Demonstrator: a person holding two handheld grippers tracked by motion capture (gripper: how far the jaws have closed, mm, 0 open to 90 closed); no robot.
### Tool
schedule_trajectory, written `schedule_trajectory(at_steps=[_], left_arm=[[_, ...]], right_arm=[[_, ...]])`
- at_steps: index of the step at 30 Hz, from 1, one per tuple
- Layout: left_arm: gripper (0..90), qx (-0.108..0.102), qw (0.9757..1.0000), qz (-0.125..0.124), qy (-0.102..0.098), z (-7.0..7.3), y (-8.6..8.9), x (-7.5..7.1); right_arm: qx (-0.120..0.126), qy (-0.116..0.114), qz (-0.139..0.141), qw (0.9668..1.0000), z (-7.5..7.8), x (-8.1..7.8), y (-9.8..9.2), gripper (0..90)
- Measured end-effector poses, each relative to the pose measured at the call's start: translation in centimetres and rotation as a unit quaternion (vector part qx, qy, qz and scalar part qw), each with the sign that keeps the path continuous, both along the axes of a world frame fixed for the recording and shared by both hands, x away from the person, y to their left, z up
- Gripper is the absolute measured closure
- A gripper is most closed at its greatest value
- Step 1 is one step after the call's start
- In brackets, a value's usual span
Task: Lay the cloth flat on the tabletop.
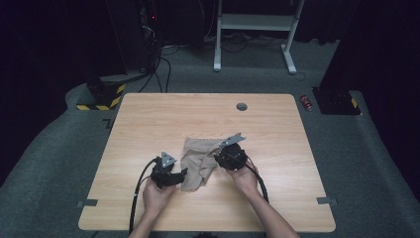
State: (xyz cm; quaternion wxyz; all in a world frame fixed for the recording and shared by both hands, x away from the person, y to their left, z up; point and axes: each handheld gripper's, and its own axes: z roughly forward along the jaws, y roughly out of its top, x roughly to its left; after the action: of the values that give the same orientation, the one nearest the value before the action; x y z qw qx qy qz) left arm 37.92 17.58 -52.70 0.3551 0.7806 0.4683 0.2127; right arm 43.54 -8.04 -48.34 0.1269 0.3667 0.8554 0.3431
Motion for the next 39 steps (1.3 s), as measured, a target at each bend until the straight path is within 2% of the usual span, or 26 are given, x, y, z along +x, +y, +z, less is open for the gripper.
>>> schedule_trajectory(at_steps=[3,6,7,10,13,20,24,29,34,39], left_arm=[[33.3,0.0,1.0,0.0,0.0,0.0,0.0,0.0],[33.2,0.0,1.0,0.0,0.0,0.0,0.0,0.0],[33.2,0.0,1.0,0.0,0.0,0.0,0.0,0.0],[33.2,0.0,1.0,0.0,0.0,0.0,0.0,0.0],[33.2,0.0,1.0,0.0,0.0,0.0,0.0,0.0],[33.1,-0.001,1.0,0.001,0.0,0.0,0.0,0.0],[33.1,0.0,1.0,0.001,0.0,0.0,0.0,0.0],[33.0,-0.001,1.0,0.001,0.0,0.0,0.0,0.0],[33.0,-0.001,1.0,0.001,0.0,0.0,0.0,0.0],[33.0,0.001,1.0,0.0,0.0,0.0,0.0,0.0]], right_arm=[[0.018,0.017,-0.003,0.9997,-0.9,0.2,0.2,70.0],[0.013,0.03,-0.005,0.9995,-1.7,0.6,0.7,71.2],[0.014,0.033,-0.007,0.9993,-1.9,0.6,0.8,75.5],[0.007,0.025,-0.001,0.9997,-2.0,0.4,0.9,87.9],[0.001,0.007,0.01,0.9999,-1.4,-0.2,0.6,89.3],[-0.015,-0.009,0.011,0.9998,-0.2,-1.8,-0.6,89.6],[-0.023,-0.014,0.004,0.9996,-0.2,-3.4,-2.1,89.6],[-0.027,-0.014,-0.018,0.9994,-0.5,-5.4,-5.2,89.6],[-0.022,-0.002,-0.041,0.9989,-0.7,-6.9,-8.2,89.6],[-0.026,0.008,-0.064,0.9976,-1.3,-7.7,-10.1,89.6]])
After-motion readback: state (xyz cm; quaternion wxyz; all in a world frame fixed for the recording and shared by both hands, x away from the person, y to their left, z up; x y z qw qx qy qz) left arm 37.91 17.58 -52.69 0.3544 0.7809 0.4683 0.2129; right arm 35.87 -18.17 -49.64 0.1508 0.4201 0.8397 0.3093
